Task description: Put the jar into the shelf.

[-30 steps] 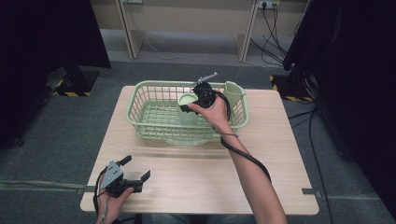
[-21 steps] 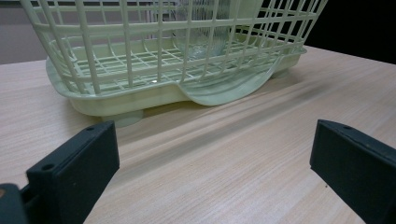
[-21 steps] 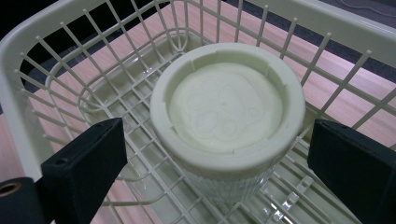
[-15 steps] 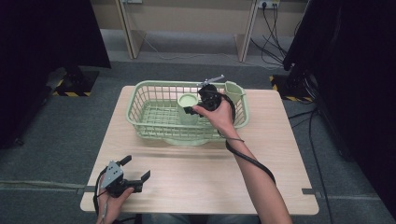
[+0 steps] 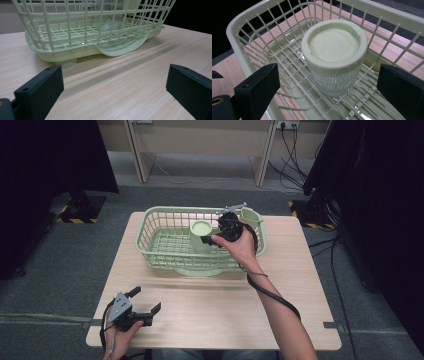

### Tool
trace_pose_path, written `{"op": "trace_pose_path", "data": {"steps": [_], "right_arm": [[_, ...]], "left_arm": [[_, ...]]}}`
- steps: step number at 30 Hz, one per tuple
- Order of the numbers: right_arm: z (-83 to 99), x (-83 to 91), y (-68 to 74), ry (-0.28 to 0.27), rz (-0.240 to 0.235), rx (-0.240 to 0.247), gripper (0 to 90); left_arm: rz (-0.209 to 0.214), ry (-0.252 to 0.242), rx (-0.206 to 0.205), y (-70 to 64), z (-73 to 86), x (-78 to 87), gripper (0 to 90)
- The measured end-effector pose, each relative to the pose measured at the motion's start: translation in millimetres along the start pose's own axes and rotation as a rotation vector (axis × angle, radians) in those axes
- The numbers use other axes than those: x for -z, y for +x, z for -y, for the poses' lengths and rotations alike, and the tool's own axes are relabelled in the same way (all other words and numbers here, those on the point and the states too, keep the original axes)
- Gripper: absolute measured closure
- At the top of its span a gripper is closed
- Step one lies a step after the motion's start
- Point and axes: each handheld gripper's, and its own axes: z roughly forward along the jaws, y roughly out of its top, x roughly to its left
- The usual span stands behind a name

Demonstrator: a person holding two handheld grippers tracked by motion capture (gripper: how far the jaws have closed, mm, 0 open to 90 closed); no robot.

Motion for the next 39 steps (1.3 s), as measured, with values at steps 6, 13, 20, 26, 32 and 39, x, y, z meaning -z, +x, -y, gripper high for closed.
{"op": "trace_pose_path", "data": {"steps": [6, 13, 20, 26, 32, 39], "right_arm": [[4.3, 11.0, 0.9, -0.025, -0.004, -0.001, 5.0], [10.1, 23.4, 4.4, -0.040, -0.007, 0.012, 4.9], [17.2, 33.0, 6.9, -0.049, -0.006, 0.023, 4.9], [25.2, 37.9, 8.0, -0.049, -0.010, 0.027, 4.8], [32.9, 43.5, 9.6, -0.061, -0.014, 0.026, 4.8], [43.8, 52.9, 9.8, -0.077, -0.019, 0.021, 4.7]], "left_arm": [[-0.001, -0.001, 0.000, 0.0, 0.0, -0.2, 0.8], [-0.002, 0.000, 0.001, -0.1, 0.0, -0.3, 0.8], [-0.003, 0.001, 0.000, -0.1, -0.1, -0.3, 0.8], [-0.004, 0.001, 0.001, 0.0, -0.1, -0.4, 0.8], [-0.003, 0.000, 0.002, 0.1, 0.0, -0.2, 0.8], [-0.003, 0.000, 0.002, 0.1, 0.0, -0.2, 0.8]]}}
